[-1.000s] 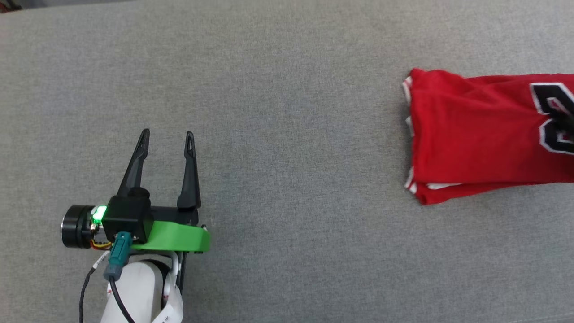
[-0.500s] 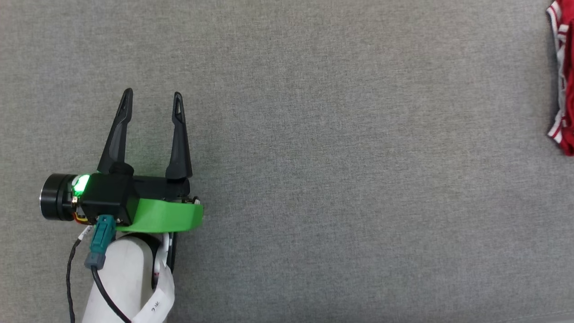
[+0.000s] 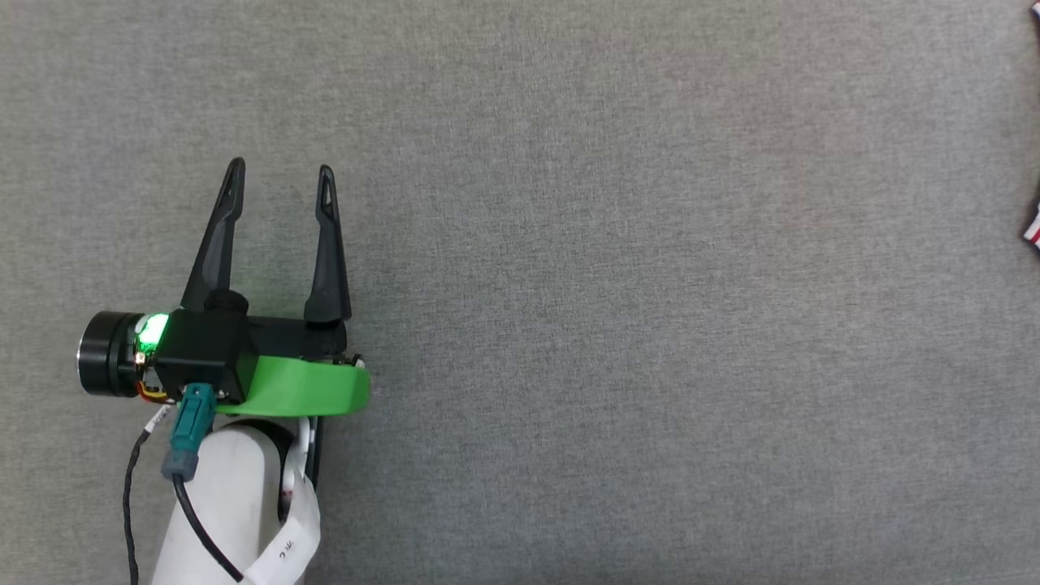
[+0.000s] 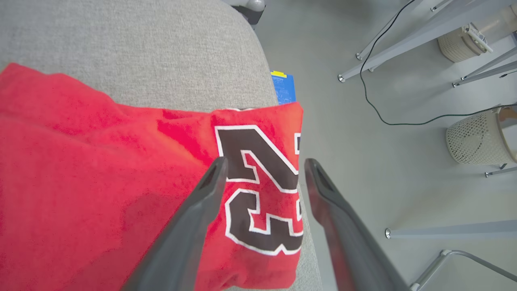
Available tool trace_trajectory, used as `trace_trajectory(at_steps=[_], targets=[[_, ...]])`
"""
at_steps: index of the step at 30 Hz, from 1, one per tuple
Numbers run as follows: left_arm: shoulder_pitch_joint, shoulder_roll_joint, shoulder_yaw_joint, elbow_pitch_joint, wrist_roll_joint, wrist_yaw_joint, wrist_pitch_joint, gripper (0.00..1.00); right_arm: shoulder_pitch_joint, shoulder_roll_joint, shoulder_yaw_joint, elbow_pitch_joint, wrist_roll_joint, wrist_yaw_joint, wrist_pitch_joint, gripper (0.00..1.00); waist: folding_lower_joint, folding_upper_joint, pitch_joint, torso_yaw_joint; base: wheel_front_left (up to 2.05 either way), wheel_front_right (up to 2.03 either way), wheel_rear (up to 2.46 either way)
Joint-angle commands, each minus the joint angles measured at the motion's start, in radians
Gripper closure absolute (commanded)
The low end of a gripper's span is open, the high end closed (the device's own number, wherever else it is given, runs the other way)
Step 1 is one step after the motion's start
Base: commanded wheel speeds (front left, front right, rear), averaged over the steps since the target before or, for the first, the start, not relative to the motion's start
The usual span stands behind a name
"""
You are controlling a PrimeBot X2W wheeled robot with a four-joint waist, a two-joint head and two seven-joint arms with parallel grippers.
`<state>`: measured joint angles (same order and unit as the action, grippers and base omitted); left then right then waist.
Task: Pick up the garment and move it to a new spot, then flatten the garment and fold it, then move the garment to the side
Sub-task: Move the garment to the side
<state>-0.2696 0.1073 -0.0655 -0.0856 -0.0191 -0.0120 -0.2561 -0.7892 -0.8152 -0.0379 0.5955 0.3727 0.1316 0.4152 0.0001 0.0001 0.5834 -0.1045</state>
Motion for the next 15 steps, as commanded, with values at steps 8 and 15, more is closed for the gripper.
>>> trace_trajectory(at_steps=[8, 15], targets=[[0.068, -0.011, 0.001, 0.034, -0.02, 0.016, -0.006, 0.0, 0.024, 0.075, -0.072, -0.072, -0.116, -0.001, -0.289, 0.0, -0.0001, -0.0001, -0.172, 0.032, 0.0, 0.0, 0.0], [0.134, -0.022, 0.016, 0.056, -0.038, 0.023, -0.006, 0.0, 0.103, 0.216, -0.112, -0.238, -0.224, -0.001, -0.543, 0.0, -0.0001, -0.0001, -0.275, 0.065, 0.0, 0.0, 0.0]])
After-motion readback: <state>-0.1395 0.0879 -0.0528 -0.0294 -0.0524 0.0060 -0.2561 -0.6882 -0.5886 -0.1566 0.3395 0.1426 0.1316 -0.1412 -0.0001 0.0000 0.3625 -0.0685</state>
